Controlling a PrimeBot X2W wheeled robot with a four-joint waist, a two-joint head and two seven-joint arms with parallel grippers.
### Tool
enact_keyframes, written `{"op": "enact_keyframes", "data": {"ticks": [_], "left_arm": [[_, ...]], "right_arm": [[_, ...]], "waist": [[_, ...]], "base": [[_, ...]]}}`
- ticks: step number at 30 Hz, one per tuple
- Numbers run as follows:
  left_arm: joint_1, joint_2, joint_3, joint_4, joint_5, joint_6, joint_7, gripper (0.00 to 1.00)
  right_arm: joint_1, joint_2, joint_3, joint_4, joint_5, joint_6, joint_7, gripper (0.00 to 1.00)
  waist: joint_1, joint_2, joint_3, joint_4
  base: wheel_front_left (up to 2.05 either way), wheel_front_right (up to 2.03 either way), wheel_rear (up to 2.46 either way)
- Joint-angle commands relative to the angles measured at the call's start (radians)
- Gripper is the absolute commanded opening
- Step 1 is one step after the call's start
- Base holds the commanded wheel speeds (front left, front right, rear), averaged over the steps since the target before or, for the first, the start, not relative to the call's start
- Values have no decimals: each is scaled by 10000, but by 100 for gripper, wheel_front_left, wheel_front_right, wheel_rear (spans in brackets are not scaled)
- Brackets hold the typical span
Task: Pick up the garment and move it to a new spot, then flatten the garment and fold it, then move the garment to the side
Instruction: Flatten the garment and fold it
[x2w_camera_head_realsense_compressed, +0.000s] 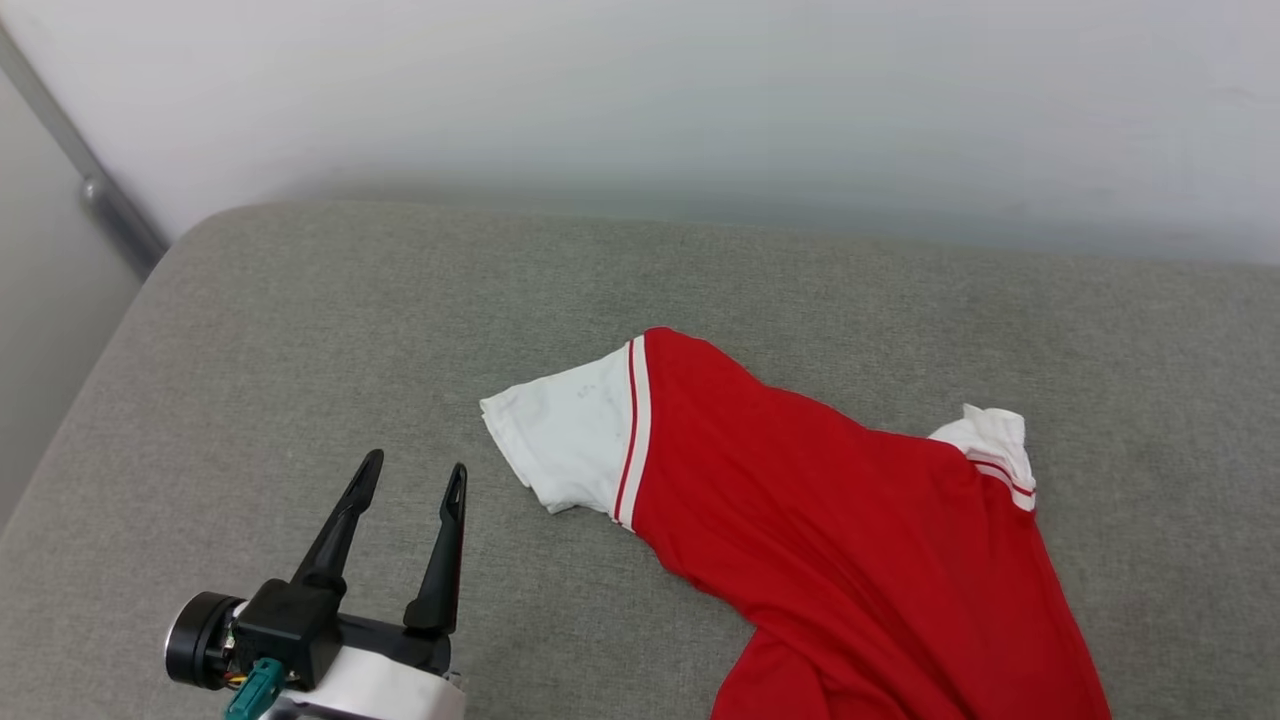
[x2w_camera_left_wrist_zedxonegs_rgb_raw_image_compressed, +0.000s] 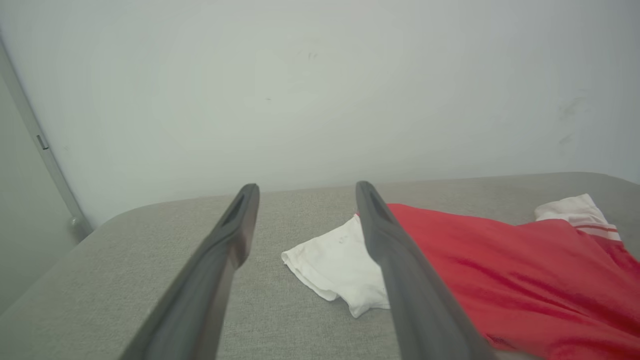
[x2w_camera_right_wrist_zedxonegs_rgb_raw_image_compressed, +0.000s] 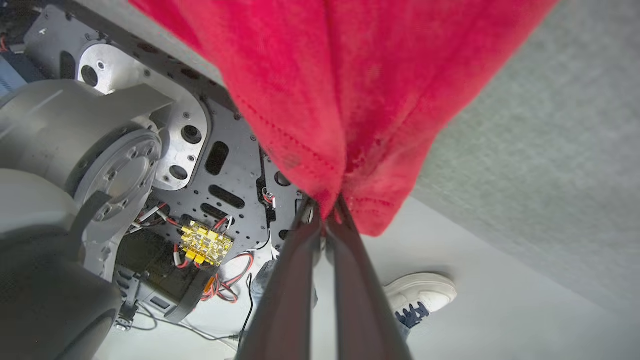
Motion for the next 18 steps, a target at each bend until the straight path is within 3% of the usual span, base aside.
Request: {"op": "enact_keyframes", "data": {"ticks": [1,9,14,18], "left_arm": [[-29,-8,83,7,52,-39,-25,100],[-128,-75,195,-61,66,-62,-25,100],[-298,-142,124,-126,95,-82,-25,100],[-605,-195,-77,-125,107,-116,-25,100]], "right_arm": [[-57,166,-202,-103,-149,-6,-173,100],[-1384,916,-1449,-1457,91,-5,-310,100],[-3035,1116,-2022,-2479,217,-5,671,100],[-4921,1522,-2084,-2185,197,-5,1769,100]], "waist": [[0,0,-12,-77],[0,0,80,-286],[0,0,358,-222],[0,0,828,60]], "base": [[0,0,0],[0,0,0],[0,0,0],[0,0,0]]}}
